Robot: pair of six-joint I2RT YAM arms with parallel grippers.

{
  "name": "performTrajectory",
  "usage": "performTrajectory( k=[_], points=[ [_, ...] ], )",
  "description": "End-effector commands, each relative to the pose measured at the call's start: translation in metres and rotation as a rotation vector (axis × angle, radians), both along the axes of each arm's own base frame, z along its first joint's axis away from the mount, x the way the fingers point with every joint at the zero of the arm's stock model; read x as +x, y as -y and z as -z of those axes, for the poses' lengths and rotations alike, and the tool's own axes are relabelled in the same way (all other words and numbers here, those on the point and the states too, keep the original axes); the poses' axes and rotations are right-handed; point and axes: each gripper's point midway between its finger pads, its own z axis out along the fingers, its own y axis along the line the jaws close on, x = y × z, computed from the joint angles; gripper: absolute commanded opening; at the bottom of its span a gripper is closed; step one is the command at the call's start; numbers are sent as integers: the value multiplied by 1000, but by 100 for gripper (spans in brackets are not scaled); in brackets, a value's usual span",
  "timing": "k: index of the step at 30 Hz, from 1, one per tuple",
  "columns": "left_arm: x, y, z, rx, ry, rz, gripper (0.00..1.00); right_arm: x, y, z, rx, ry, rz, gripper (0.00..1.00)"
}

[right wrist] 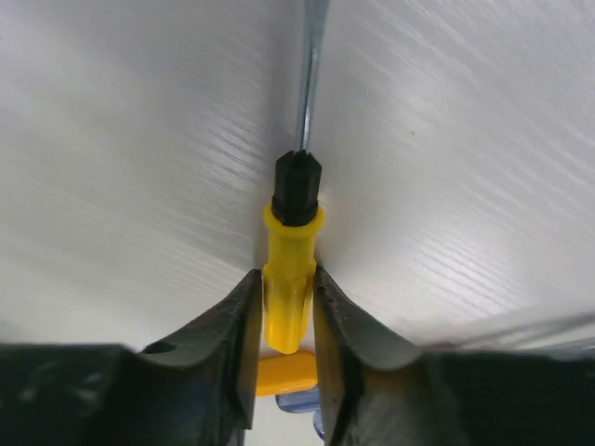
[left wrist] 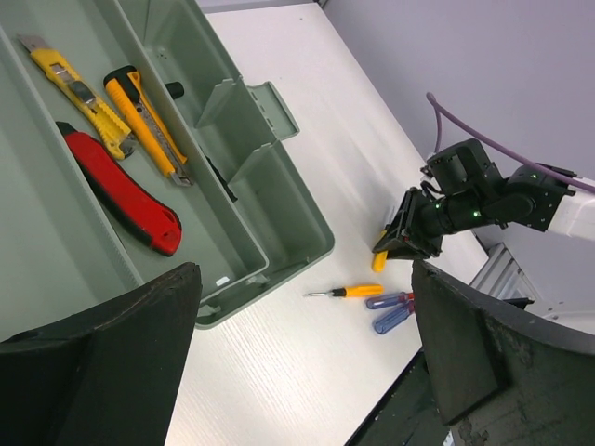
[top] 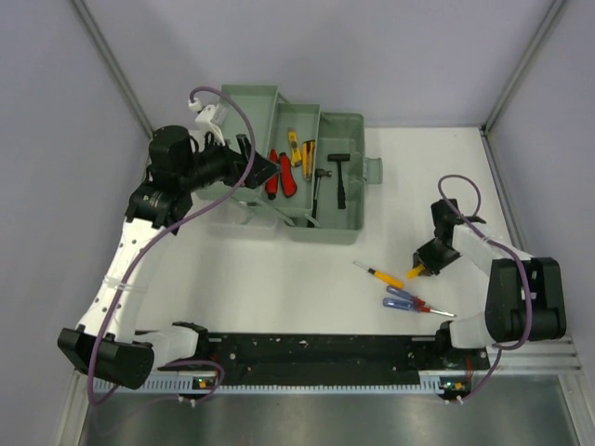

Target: Pack the tool kit

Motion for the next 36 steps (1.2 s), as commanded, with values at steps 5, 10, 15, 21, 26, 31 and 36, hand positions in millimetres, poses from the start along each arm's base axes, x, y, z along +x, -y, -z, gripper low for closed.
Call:
performTrajectory(
  k=[5,10,15,21,26,31,36],
  points=[
    [-7,3,-7,-9,35,28,97,62,25,-11,-146,171,-142,52],
    [-11,6,-8,-11,31,46,97,54,22,4,-131,113,-163,50],
    [-15,10,-5,-16,15,70,97,53,23,6,-133,113,-170,27],
    [-25,19,4,-23,-15,117,97,73,9,-20,-82,250,-227,0],
    [-35,36,13,-37,-62,168,97,96,-26,-84,56,507,-326,0],
    [-53,70,19,-97,-114,267,96,102,-81,-183,216,840,-534,0],
    [-71,113,18,-146,-140,391,96,73,-142,-280,441,1148,-782,0]
  ],
)
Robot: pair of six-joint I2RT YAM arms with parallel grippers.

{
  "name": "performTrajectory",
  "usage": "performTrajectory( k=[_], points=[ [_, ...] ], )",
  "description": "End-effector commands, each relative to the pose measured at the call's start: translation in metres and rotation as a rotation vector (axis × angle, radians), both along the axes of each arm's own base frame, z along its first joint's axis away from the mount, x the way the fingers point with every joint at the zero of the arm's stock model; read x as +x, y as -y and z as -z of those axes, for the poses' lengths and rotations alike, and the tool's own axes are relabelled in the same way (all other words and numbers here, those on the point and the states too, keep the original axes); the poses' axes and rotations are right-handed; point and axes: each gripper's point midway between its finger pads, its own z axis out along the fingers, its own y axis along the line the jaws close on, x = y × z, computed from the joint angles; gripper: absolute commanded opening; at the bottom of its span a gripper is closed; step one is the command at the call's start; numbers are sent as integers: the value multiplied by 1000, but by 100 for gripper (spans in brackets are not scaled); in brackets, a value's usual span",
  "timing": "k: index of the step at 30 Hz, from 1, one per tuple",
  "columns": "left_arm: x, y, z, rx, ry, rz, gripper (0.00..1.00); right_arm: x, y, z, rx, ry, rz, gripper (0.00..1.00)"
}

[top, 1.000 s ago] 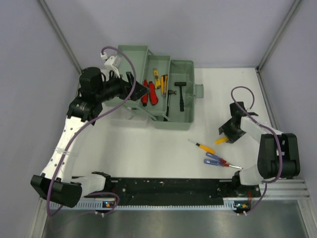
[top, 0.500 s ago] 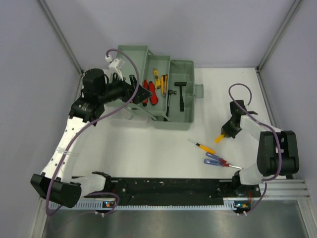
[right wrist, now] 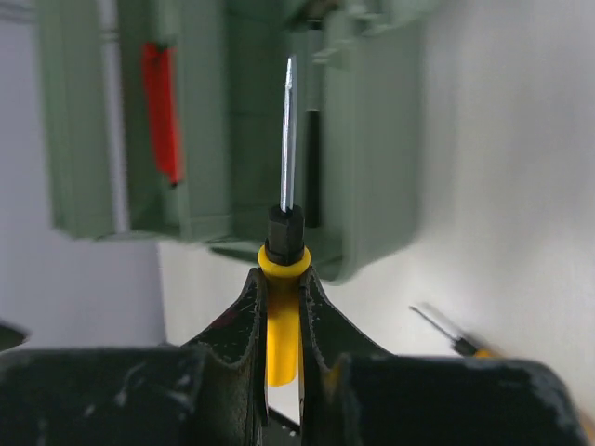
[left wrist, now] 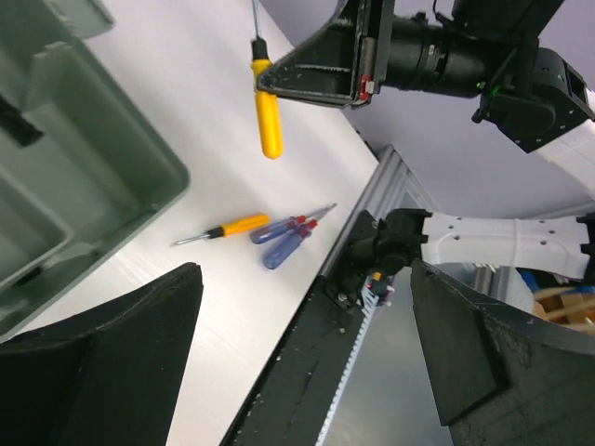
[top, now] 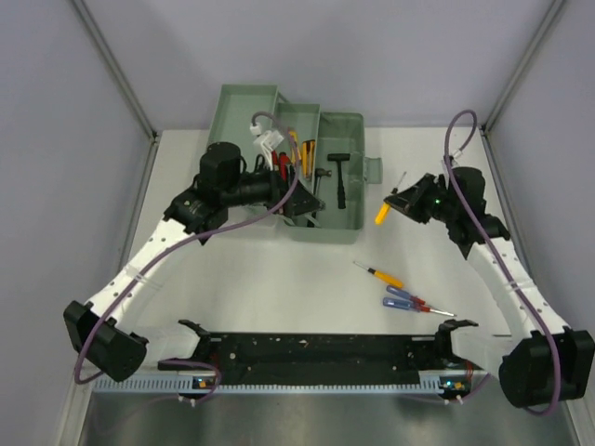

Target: Pack the tool kit

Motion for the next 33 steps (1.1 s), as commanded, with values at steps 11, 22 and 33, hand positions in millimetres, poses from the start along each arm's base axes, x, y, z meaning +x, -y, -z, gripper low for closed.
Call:
performTrajectory(
  k=[11,22,33],
  points=[
    [-18,77,-29,-144,18,180,91,-70,-115,-202,401,585,-511,0],
    [-27,82,-30,-145,12,209,50,-79,-128,-212,438,612,-553,0],
    [-5,56,-14,24,77,24,0,-67,-118,-189,341,508,-444,52]
  ],
)
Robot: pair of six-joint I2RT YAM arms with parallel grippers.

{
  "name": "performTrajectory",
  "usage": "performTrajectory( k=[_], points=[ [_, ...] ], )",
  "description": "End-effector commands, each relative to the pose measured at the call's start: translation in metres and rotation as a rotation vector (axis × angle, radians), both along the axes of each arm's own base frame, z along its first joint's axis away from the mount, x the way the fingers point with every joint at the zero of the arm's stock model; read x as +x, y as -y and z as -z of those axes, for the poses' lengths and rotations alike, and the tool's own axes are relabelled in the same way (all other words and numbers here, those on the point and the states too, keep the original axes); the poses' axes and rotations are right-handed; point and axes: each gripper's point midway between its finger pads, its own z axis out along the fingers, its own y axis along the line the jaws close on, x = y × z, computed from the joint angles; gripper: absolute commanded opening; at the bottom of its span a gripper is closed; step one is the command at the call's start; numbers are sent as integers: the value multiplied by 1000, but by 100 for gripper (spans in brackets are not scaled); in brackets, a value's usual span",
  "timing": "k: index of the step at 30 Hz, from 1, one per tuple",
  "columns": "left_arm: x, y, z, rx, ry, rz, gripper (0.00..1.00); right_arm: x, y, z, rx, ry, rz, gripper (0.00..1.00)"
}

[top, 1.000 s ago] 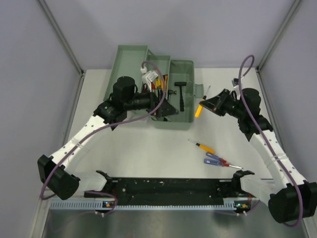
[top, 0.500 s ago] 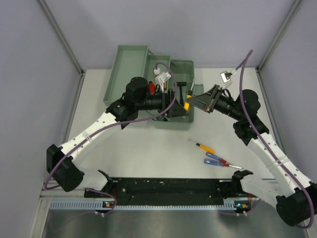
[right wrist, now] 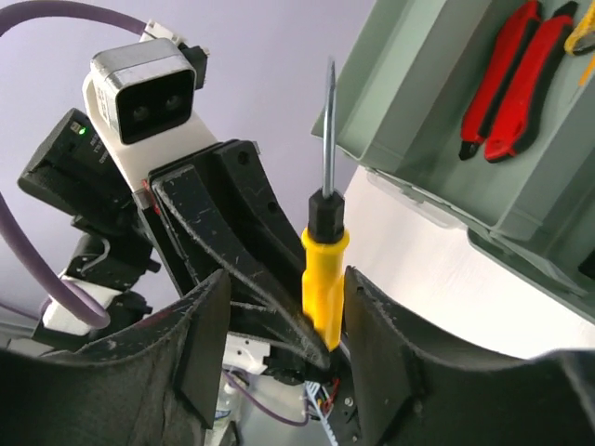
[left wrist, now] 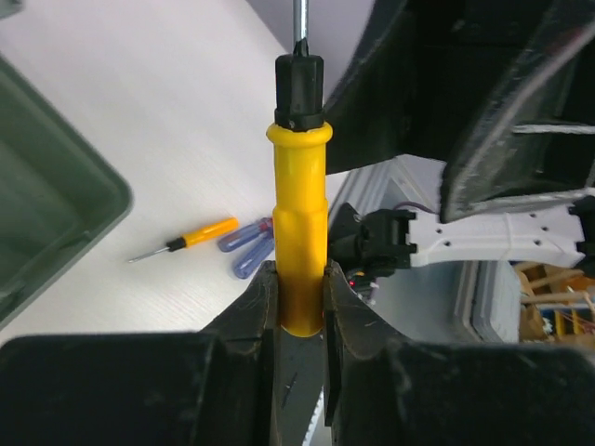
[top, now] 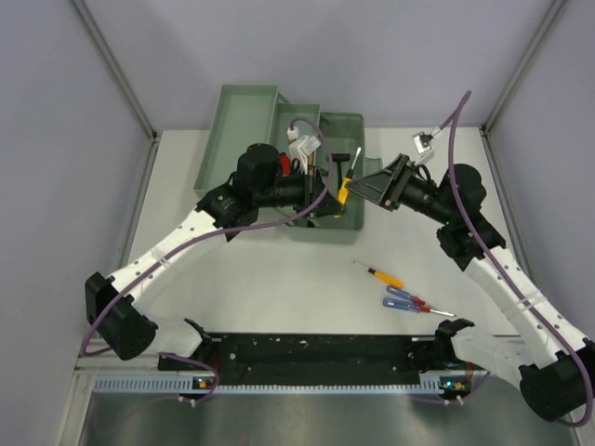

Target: Pack the tool kit

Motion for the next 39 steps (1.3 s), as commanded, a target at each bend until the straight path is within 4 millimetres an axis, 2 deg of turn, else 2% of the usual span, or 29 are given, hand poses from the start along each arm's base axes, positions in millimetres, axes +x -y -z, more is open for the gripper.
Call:
performTrajectory(
  k=[1,3,6,9,12,13,19,23,27,29,33,34,37,39],
  points=[
    [20,-27,-18,88,143,-161,0,-2,9,-11,-44,16,67,52],
    [33,-45,-13,185,183,-251,0,-1,16,-2,-78,2,110,52],
    [57,-88,-1,378,227,-431,0,4,34,23,-177,-54,214,52],
    [81,-135,1,516,255,-588,0,5,49,50,-274,-123,284,52],
    [97,-167,2,565,247,-660,0,5,60,75,-332,-184,335,52],
    [103,-178,2,577,242,-683,0,6,68,89,-364,-226,373,52],
    [139,-230,20,679,134,-808,0,0,95,152,-466,-468,508,49],
    [158,-247,37,730,78,-841,0,-12,103,195,-478,-638,558,45],
    [169,-261,58,802,37,-867,0,-24,107,227,-531,-722,559,44],
    [170,-266,67,839,22,-884,0,-23,116,236,-570,-715,592,45],
    [172,-275,78,893,11,-907,0,-22,126,238,-589,-692,641,46],
    [173,-276,77,897,13,-916,3,-22,127,239,-597,-690,644,46],
    [176,-275,76,888,14,-916,26,-21,129,246,-625,-705,645,48],
    [176,-276,76,890,7,-932,35,-23,128,252,-639,-722,638,52]
  ],
)
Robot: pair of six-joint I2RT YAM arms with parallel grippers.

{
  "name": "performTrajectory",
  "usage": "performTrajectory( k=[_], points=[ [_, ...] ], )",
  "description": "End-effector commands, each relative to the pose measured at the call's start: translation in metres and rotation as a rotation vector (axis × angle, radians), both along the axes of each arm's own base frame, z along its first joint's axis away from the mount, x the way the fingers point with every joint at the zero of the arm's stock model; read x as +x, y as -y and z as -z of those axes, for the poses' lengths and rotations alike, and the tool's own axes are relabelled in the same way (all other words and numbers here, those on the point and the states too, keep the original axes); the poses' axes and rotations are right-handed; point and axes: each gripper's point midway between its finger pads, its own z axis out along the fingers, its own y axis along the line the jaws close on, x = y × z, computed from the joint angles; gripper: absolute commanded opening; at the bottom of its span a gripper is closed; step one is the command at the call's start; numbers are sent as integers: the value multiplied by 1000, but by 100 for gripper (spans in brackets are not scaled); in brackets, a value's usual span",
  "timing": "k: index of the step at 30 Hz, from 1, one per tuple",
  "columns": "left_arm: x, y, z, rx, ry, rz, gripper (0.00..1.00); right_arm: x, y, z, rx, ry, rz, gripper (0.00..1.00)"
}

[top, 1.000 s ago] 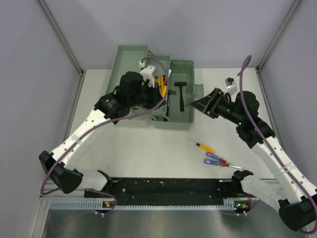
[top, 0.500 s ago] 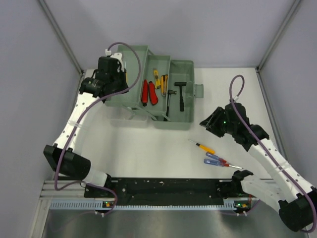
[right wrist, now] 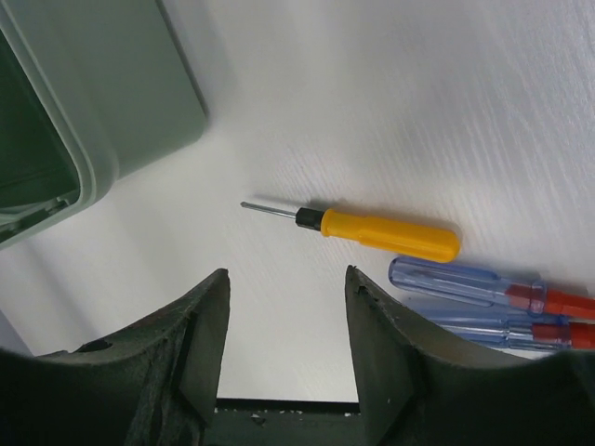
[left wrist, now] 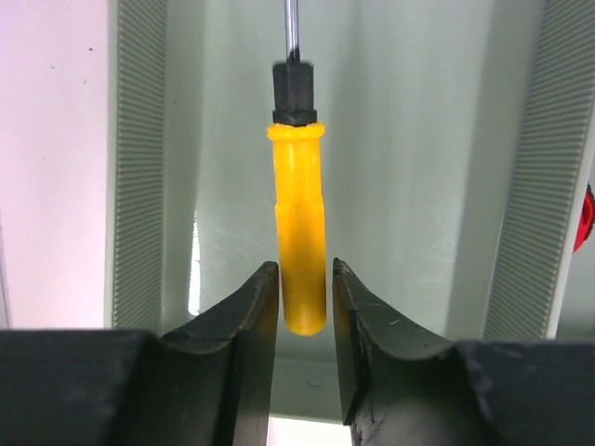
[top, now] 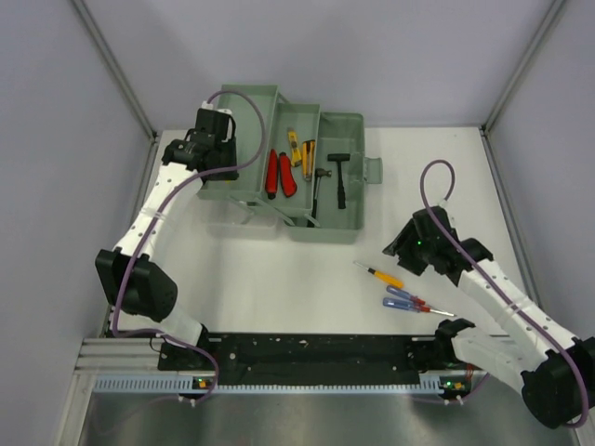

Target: Pack the tool kit

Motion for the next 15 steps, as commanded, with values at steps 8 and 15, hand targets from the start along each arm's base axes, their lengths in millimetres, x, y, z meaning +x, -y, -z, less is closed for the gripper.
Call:
performTrajectory(
  k=[8,15],
  points=[
    [8,-9,-34,2,96,-65,49,1,10,14,-52,-11,29,54],
    [-5,24,-88,-179,189,63,53,5,7,34,-181,-46,-195,58]
  ],
)
